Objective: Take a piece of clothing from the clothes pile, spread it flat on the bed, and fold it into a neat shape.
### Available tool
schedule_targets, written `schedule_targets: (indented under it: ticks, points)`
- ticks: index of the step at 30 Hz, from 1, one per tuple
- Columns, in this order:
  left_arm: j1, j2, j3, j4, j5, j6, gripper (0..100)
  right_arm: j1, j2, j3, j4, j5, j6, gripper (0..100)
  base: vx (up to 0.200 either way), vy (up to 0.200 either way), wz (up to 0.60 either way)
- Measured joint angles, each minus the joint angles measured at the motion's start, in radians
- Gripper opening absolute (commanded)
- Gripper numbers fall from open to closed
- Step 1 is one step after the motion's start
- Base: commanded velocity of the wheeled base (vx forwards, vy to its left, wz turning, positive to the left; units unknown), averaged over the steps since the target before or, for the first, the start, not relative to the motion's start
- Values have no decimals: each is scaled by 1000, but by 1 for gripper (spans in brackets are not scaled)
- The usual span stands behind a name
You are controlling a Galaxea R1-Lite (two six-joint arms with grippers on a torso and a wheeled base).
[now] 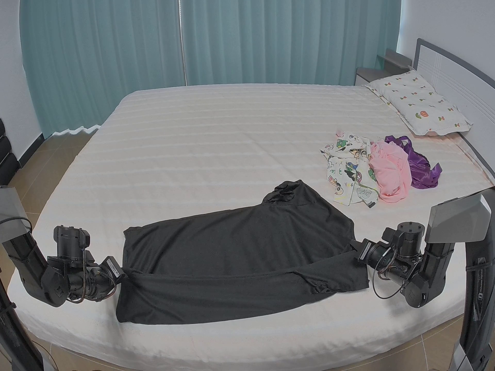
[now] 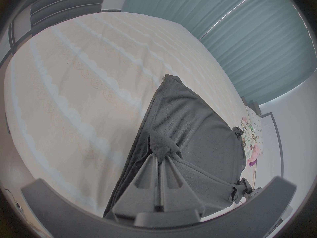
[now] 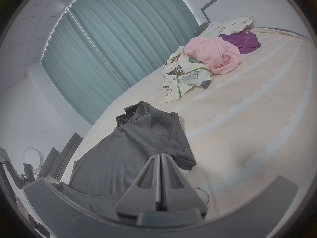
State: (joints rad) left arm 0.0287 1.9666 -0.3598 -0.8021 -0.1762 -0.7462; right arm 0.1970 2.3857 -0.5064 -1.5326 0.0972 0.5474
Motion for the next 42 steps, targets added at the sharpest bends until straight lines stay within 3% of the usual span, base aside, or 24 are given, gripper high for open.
schedule_targets:
  ticks: [13, 14, 15, 16, 24, 32, 38, 42]
  points:
    - [0, 16, 16, 11, 1, 2, 0, 2, 17, -42, 23, 0, 0, 0, 0, 0, 0]
    - [0, 16, 16, 11, 1, 2, 100, 3, 17, -45, 23, 0, 0, 0, 0, 0, 0]
    - [0, 18, 17, 11, 0, 1, 100, 3, 17, -48, 24, 0, 0, 0, 0, 0, 0]
    - [0, 19, 17, 11, 0, 1, 100, 3, 18, -49, 26, 0, 0, 100, 0, 0, 0]
    - [-1, 34, 18, 7, -5, -3, 100, 4, 24, -55, 21, -8, 3, 100, 0, 0, 0]
    - [33, 10, 27, 6, -62, -5, 100, -66, -65, 0, 32, -47, 51, 100, 0, 0, 0]
    - [80, -63, 45, 4, -200, -2, 100, -68, -210, 140, 87, -70, 168, 100, 0, 0, 0]
    - [95, -102, 63, 2, -252, 0, 100, -19, -298, 204, 204, -127, 309, 100, 0, 0, 0]
